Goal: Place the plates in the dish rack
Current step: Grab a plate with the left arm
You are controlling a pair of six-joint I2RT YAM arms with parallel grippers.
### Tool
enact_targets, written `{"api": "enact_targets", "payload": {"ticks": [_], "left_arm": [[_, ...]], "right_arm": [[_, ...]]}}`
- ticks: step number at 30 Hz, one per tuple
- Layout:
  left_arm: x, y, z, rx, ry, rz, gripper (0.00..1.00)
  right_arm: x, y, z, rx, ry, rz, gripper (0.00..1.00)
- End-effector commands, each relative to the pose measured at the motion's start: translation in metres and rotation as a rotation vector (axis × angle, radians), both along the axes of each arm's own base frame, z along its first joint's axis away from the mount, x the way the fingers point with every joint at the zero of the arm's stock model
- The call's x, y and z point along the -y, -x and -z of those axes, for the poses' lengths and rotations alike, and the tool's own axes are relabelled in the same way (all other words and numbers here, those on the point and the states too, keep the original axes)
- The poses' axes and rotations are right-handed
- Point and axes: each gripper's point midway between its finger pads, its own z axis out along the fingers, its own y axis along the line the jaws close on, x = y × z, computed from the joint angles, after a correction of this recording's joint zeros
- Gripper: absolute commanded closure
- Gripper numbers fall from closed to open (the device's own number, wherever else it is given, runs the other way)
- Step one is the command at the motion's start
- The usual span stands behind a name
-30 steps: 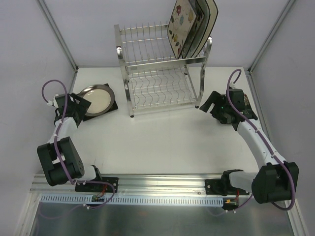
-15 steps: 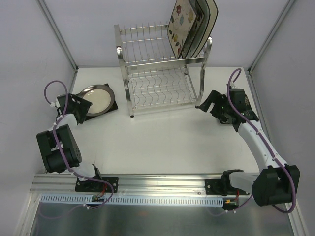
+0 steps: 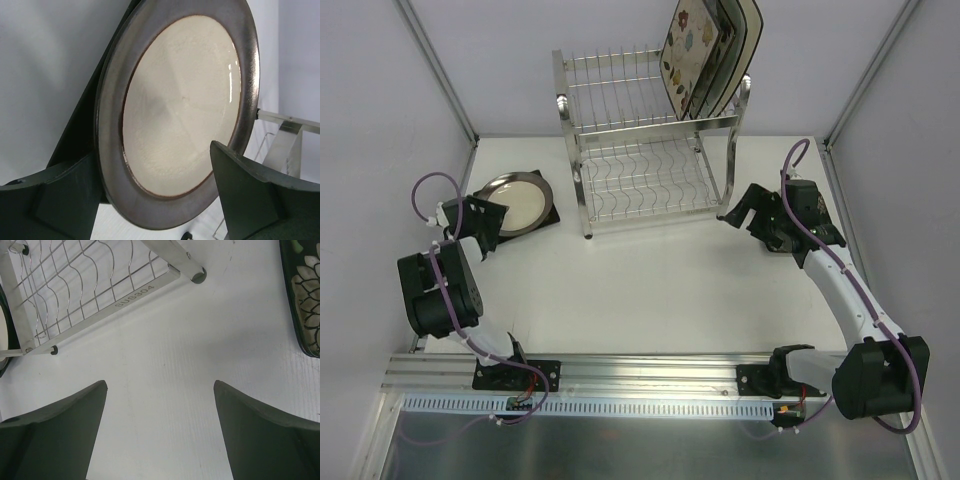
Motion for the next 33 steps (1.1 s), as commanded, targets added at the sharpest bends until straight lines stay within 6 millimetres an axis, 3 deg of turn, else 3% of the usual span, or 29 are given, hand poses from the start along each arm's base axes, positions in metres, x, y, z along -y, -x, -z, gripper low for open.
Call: {"api": "enact_targets", "payload": {"ticks": [1,10,14,18,22,29,33], "left_arm": [[-0.001,-0.001,0.014,0.013,0.046,-0.025,0.18],[0.002,-0.005,0.028,0.008,0.066,-0.009,0.21],[0.002,-0.009,0.029,0.019,0.062,0.003,0.31],[0.002,-0.011,0.028,0.033,0.051,0.014,0.54],[0.003,-0.016,0.022,0.067,0.03,0.05,0.68],[0.005,-0.019,-0.007,0.148,-0.016,0.089,0.94],[0.005,-0.018,-0.03,0.201,-0.038,0.087,0.98]], "right_arm": [[-0.003,-0.007,-0.021,0.079,0.004,-0.019,0.08],[0.001,-0.005,-0.02,0.081,0.015,-0.004,0.08],[0.001,-0.004,-0.017,0.075,0.017,-0.003,0.08],[0.002,-0.003,-0.015,0.072,0.019,-0.002,0.08],[0.002,-0.001,-0.013,0.069,0.02,-0.002,0.08],[0.004,0.004,-0.018,0.089,0.025,-0.005,0.08],[0.004,0.007,-0.024,0.104,0.023,-0.008,0.08]]}}
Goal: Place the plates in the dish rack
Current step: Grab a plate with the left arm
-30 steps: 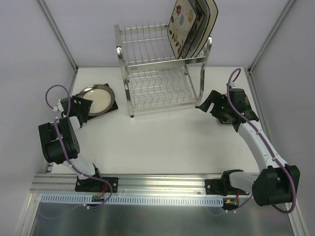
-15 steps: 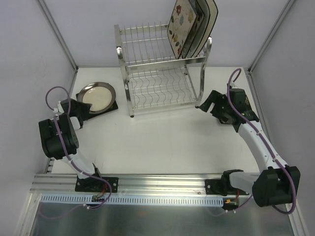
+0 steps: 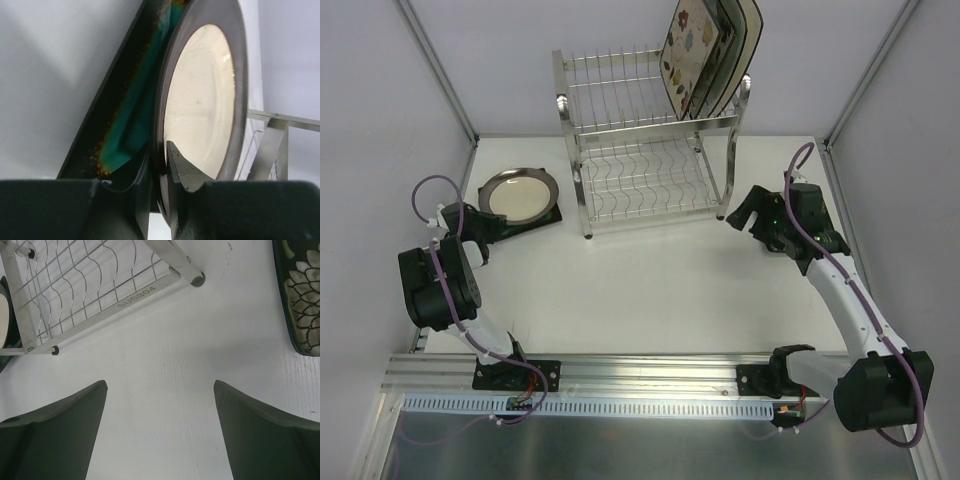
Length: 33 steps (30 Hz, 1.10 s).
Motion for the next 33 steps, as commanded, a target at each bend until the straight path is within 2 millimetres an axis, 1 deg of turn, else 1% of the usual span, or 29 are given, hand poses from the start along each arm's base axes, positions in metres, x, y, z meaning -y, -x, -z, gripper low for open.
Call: {"api": "enact_targets", "payload": {"ticks": [1,2,5,6,7,8,9,11,13,14,16,18,19,21,22,25,26,28,29,33], "left_arm": [[0.004,-0.004,-0.04,0.11,-0.057,0.048,0.99],[0.004,-0.004,-0.051,0.135,-0.064,0.046,1.0],[0.003,-0.004,-0.067,0.171,-0.078,0.039,1.0],[0.002,-0.003,-0.078,0.196,-0.089,0.036,1.0],[0.001,-0.003,-0.085,0.208,-0.095,0.033,1.0],[0.002,-0.003,-0.096,0.233,-0.103,0.034,1.0],[0.0,-0.002,-0.101,0.239,-0.107,0.029,1.0],[0.0,-0.002,-0.119,0.273,-0.122,0.032,1.0],[0.002,-0.002,-0.13,0.283,-0.131,0.039,1.0],[0.001,0.0,-0.141,0.3,-0.145,0.038,1.0],[0.001,0.004,-0.149,0.281,-0.171,0.045,1.0],[-0.001,0.009,-0.17,0.301,-0.218,0.043,1.0],[0.0,0.014,-0.165,0.253,-0.239,0.057,1.0],[0.003,0.021,-0.182,0.242,-0.303,0.101,1.0],[0.004,0.02,-0.186,0.249,-0.325,0.118,1.0],[0.011,0.03,-0.194,0.225,-0.368,0.182,1.0],[0.015,0.038,-0.191,0.195,-0.366,0.202,1.0],[0.018,0.047,-0.197,0.173,-0.404,0.227,1.0],[0.019,0.052,-0.196,0.152,-0.408,0.236,1.0],[0.029,0.076,-0.185,0.052,-0.407,0.301,1.0]], "right_arm": [[0.0,0.001,-0.018,0.069,0.009,-0.013,0.08],[-0.001,0.003,-0.019,0.069,0.009,-0.016,0.08],[0.0,0.007,-0.023,0.08,0.016,-0.02,0.08],[0.0,0.008,-0.024,0.082,0.019,-0.022,0.08],[0.001,0.009,-0.027,0.092,0.02,-0.024,0.08],[0.001,0.011,-0.028,0.091,0.023,-0.025,0.08],[0.002,0.012,-0.028,0.09,0.025,-0.025,0.08],[0.0,0.015,-0.032,0.1,0.023,-0.038,0.08],[-0.002,0.017,-0.036,0.111,0.014,-0.055,0.07],[-0.004,0.019,-0.037,0.112,0.014,-0.066,0.07],[-0.006,0.02,-0.042,0.119,0.013,-0.08,0.06],[-0.008,0.022,-0.046,0.126,0.015,-0.098,0.06],[-0.009,0.023,-0.047,0.128,0.015,-0.104,0.05],[-0.013,0.025,-0.049,0.128,0.01,-0.121,0.06],[-0.013,0.024,-0.049,0.13,0.009,-0.121,0.05],[-0.017,0.026,-0.052,0.129,0.002,-0.129,0.05],[-0.019,0.028,-0.051,0.126,0.001,-0.139,0.05],[-0.023,0.03,-0.051,0.122,0.003,-0.155,0.05],[-0.024,0.031,-0.052,0.123,0.001,-0.158,0.05],[-0.03,0.034,-0.05,0.113,-0.001,-0.178,0.05]]}}
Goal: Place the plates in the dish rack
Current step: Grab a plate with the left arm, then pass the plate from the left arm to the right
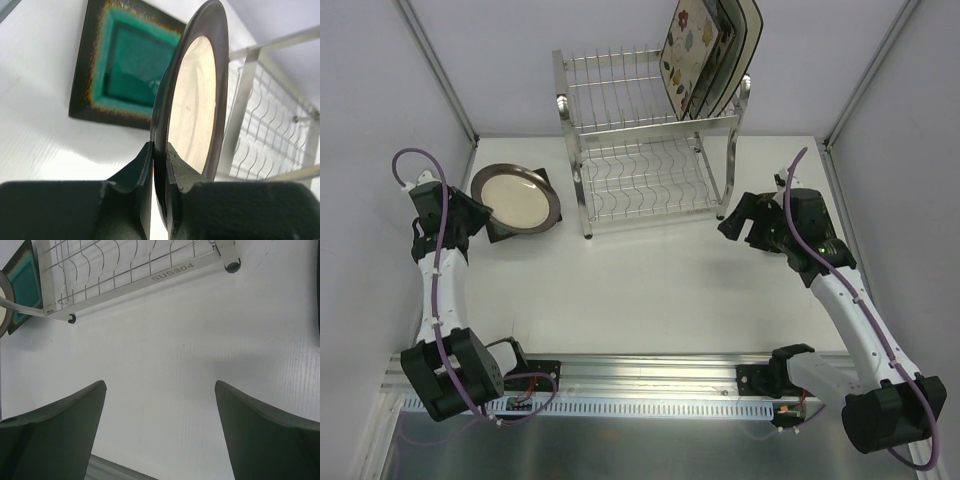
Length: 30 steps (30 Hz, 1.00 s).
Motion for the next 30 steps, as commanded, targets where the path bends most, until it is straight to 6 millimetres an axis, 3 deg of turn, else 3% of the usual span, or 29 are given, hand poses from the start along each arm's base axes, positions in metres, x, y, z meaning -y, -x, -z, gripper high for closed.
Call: {"api": "enact_targets", "payload": {"ticks": [1,9,15,20,30], "left_arm": [[0.012,0.014,-0.04,0.056,-0.075,0.097,1.0],[0.038,0.057,-0.021,-0.033,-0.041,0.135,1.0],[0.082,0.082,-0.009,-0.034,0.051,0.274,1.0],[0.12,0.101,-0.015,0.013,0.132,0.416,1.0],[0.171,0.129,-0.023,0.08,0.267,0.632,1.0]], "right_arm": [[-0.009,0.003,-0.022,0.049,-0.014,-0.043,0.05],[-0.026,0.012,-0.022,0.02,-0.016,-0.106,0.05],[-0.047,0.018,-0.016,-0.023,-0.056,-0.164,0.0],[-0.072,0.025,-0.005,-0.063,-0.087,-0.234,0.0],[-0.131,0.031,0.009,-0.092,-0.229,-0.346,0.0]]}}
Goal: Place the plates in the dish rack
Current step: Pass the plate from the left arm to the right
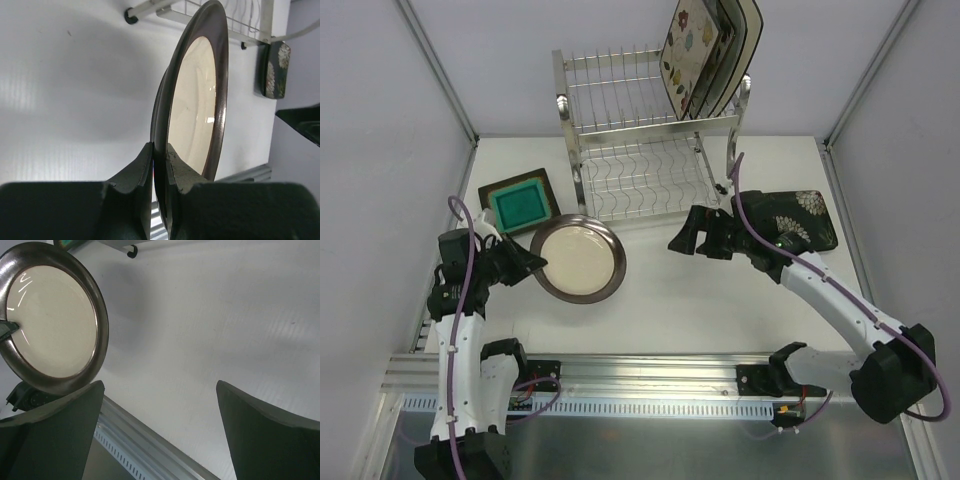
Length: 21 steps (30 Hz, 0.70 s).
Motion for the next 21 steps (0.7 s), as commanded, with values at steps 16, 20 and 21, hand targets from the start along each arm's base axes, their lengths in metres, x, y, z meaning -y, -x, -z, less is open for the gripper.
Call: {"api": "enact_targets", "payload": {"ticks": [16,20,21], "left_arm": [[0.059,0.002,-0.069,0.22,0.303,0.255,1.0],[0.06,0.001,-0.072,0.222,0.311,0.258,1.0],[0.06,0.001,-0.073,0.229,0.311,0.26,1.0]], "right_arm": [[-0.115,0.009,-0.019,0.01,-0.385,-0.194,0.02],[-0.126,0.011,-0.025,0.004,-0.426,-0.229,0.08],[-0.128,0.013,-0.025,0.005,-0.425,-0.24,0.1]]}}
